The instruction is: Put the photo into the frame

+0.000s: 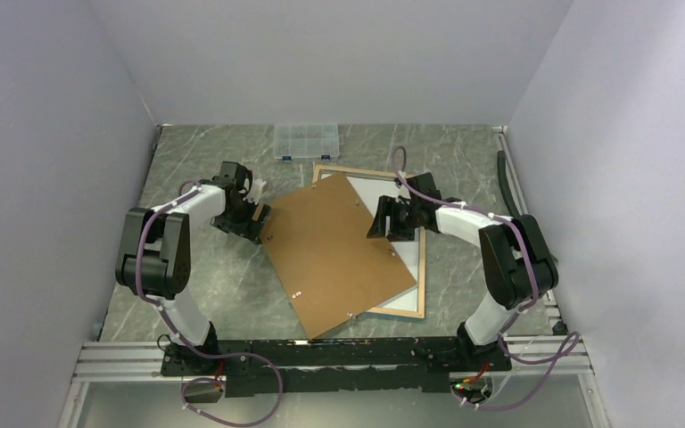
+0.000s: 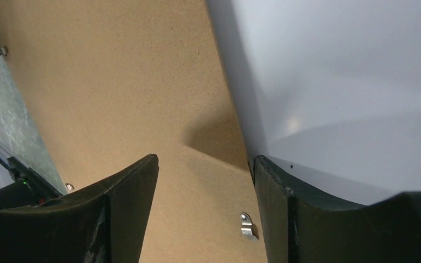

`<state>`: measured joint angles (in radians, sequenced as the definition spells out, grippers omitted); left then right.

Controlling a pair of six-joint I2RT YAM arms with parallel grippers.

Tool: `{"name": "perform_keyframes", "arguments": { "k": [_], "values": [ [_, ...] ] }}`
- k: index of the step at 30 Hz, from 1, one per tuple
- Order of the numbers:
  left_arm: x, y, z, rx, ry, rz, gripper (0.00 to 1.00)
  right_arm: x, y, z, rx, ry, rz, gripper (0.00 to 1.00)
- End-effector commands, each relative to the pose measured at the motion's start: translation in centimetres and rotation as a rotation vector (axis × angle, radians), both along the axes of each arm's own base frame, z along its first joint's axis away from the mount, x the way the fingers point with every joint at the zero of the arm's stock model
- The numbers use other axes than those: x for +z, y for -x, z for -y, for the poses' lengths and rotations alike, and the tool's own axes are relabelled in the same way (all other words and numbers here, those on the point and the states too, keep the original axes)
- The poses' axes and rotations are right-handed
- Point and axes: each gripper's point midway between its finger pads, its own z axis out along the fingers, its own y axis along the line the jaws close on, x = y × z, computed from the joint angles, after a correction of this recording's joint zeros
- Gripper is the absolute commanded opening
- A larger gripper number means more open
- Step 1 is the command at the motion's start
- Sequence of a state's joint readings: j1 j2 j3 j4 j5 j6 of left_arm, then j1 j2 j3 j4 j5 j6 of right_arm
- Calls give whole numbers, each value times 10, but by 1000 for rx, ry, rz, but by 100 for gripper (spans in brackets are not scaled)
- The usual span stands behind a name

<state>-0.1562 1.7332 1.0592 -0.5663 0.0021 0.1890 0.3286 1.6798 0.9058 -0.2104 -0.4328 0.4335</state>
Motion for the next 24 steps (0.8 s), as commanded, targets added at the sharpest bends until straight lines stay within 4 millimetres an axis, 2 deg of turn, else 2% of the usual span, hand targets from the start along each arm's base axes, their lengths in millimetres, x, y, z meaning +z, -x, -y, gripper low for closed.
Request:
{"name": "perform_keyframes", "arguments": {
  "k": [1, 9, 17, 24],
  "values": [
    [-3, -19, 4, 12, 11, 32, 92, 34, 2, -13, 9, -97, 74, 67],
    [-6, -24, 10, -1, 11, 30, 92, 78, 29, -36, 49, -224, 125, 65],
    [-8, -24, 13, -13, 10, 30, 92, 93, 62, -55, 85, -394, 88, 63],
    [-8, -22, 12, -19, 7, 28, 92, 111, 79, -79, 134, -577, 94, 60]
  ]
}}
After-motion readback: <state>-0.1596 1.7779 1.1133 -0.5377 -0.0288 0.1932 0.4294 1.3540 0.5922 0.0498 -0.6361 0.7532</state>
